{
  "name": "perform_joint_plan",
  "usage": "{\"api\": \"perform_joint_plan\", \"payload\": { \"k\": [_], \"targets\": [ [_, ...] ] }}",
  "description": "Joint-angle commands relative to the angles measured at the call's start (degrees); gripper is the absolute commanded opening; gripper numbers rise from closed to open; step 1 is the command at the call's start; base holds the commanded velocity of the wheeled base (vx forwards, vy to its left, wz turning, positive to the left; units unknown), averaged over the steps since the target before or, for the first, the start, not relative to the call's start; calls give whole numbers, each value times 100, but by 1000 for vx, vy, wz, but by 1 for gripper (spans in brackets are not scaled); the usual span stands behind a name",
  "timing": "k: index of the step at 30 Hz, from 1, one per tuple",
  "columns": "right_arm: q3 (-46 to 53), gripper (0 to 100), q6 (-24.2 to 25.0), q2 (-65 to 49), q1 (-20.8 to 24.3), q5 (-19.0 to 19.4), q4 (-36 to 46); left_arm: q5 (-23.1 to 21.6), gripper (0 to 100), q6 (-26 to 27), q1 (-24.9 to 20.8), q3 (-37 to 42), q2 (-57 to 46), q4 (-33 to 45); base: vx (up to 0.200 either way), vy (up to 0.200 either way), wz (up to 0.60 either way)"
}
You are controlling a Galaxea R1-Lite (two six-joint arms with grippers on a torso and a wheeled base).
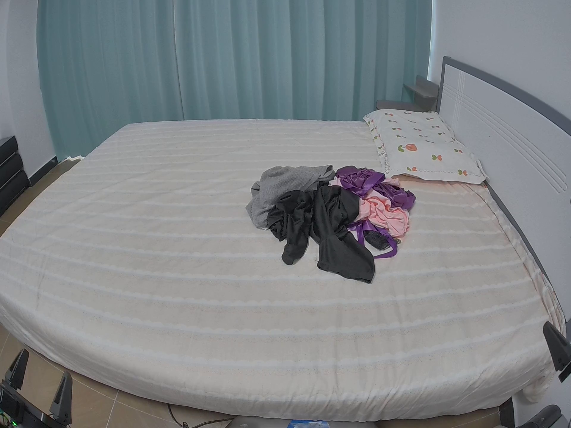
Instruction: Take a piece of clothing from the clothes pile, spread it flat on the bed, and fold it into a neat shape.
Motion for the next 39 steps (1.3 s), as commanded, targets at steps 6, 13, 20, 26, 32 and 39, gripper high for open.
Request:
{"api": "perform_joint_plan", "payload": {
  "k": [6, 13, 20, 26, 32, 39],
  "targets": [
    [-709, 100, 1046, 6358, 1351, 307, -2940, 0, 100, -2, 2, 101, -75, 0, 0, 0, 0],
    [-2028, 100, 1477, 9127, 1799, -10, -4337, 0, 100, -2, 11, 101, -75, 0, 0, 0, 0],
    [-4032, 100, 2241, 10938, 1984, -317, -4117, 0, 100, -2, 2, 101, -75, 0, 0, 0, 0],
    [-5429, 100, 2716, 11632, 1975, -440, -3221, 0, 100, -2, 2, 101, -75, 0, 0, 0, 0],
    [-6290, 100, 2997, 12142, 1993, -449, -2790, 0, 100, -2, 2, 101, -75, 0, 0, 0, 0],
    [-6616, 100, 3006, 12520, 1949, -458, -2729, 0, 100, -2, 2, 101, -75, 0, 0, 0, 0]
  ]
}}
